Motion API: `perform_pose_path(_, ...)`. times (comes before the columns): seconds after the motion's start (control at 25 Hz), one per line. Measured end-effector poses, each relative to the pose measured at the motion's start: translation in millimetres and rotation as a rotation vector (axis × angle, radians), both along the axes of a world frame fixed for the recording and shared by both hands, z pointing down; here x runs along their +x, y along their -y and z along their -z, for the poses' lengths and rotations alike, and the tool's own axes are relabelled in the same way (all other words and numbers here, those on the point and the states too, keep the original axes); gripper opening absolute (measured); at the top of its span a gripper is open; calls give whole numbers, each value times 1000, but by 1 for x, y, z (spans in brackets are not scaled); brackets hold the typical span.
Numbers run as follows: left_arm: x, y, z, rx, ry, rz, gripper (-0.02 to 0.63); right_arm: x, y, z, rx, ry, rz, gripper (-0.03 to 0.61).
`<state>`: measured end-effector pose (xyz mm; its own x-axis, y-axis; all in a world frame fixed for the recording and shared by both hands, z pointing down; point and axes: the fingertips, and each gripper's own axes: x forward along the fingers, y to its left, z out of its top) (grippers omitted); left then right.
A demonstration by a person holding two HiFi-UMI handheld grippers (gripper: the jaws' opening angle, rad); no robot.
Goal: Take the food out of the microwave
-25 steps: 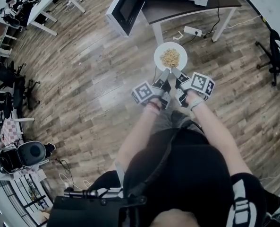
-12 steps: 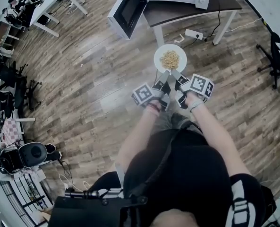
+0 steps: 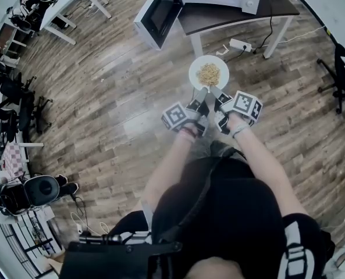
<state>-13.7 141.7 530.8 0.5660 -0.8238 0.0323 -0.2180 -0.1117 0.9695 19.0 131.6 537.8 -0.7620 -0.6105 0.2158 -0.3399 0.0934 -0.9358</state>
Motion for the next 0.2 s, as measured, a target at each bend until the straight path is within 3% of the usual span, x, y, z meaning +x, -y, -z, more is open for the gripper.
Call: perform_pose_path(0.2,2,0,-1,-13,-12,10,25,2,0,0,-8,-1,7,46)
